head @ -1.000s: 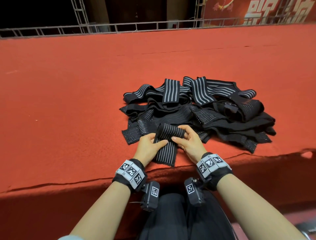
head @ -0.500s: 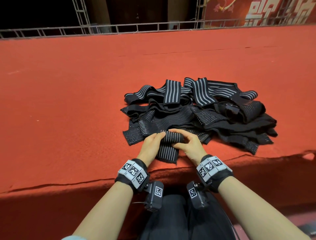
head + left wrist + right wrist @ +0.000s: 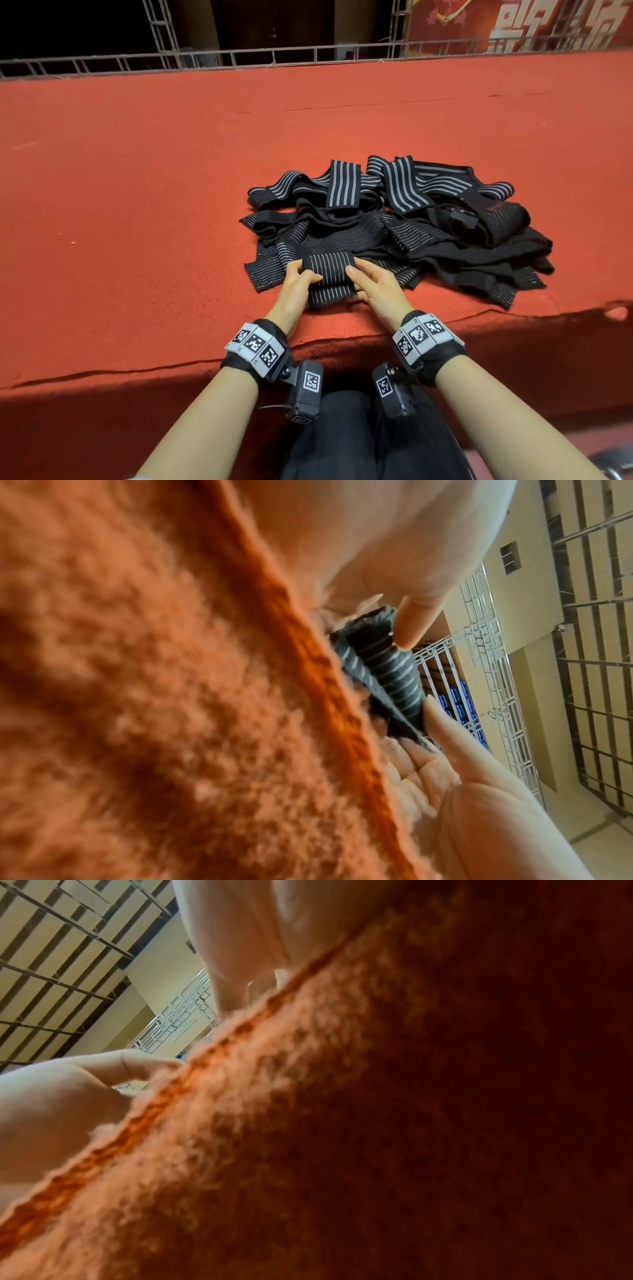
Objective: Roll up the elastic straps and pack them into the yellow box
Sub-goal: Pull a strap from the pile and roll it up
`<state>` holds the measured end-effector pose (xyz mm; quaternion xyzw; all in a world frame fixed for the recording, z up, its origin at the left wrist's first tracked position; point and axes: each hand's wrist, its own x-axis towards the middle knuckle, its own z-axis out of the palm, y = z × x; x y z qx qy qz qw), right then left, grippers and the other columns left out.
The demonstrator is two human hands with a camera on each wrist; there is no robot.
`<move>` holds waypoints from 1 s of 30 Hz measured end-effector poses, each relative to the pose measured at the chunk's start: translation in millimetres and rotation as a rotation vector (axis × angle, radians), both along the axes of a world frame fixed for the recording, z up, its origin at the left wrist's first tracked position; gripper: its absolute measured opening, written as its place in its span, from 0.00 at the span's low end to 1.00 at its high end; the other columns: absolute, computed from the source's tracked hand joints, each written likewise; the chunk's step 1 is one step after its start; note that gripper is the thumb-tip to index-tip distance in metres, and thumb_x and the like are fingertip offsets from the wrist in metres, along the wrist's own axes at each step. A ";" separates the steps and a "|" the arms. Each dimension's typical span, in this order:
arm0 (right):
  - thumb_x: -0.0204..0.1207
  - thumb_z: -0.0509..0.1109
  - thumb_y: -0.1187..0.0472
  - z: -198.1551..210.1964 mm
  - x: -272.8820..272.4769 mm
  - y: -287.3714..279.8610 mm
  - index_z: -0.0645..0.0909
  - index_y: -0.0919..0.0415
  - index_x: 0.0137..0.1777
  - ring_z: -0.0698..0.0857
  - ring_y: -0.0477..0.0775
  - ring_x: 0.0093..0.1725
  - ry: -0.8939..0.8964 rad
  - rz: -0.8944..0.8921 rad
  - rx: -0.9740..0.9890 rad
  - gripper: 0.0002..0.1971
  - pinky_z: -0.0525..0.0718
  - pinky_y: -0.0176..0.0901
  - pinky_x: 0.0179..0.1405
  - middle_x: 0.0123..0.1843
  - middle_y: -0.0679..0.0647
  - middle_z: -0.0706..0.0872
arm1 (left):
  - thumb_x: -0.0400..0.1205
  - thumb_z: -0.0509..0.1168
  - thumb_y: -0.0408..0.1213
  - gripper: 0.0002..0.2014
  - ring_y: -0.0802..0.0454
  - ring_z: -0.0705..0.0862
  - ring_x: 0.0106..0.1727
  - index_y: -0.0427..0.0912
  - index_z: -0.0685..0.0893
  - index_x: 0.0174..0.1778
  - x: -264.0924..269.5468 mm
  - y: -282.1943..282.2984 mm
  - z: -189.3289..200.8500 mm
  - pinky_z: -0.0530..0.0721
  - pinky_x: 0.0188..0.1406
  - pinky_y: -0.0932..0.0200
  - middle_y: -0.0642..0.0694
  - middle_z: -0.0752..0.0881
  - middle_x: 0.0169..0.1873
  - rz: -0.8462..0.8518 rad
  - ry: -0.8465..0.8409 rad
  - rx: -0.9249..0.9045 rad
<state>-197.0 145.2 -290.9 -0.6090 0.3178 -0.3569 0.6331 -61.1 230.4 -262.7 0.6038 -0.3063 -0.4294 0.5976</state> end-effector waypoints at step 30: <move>0.76 0.61 0.77 38.0 -13.2 10.3 0.84 0.60 0.51 0.81 0.52 0.50 -0.192 -0.053 0.314 0.14 0.83 0.39 0.44 0.50 0.58 0.83 | 0.82 0.67 0.30 0.12 0.52 0.86 0.41 0.40 0.82 0.61 -3.7 -0.3 16.1 0.88 0.36 0.65 0.40 0.86 0.51 -0.143 0.040 0.020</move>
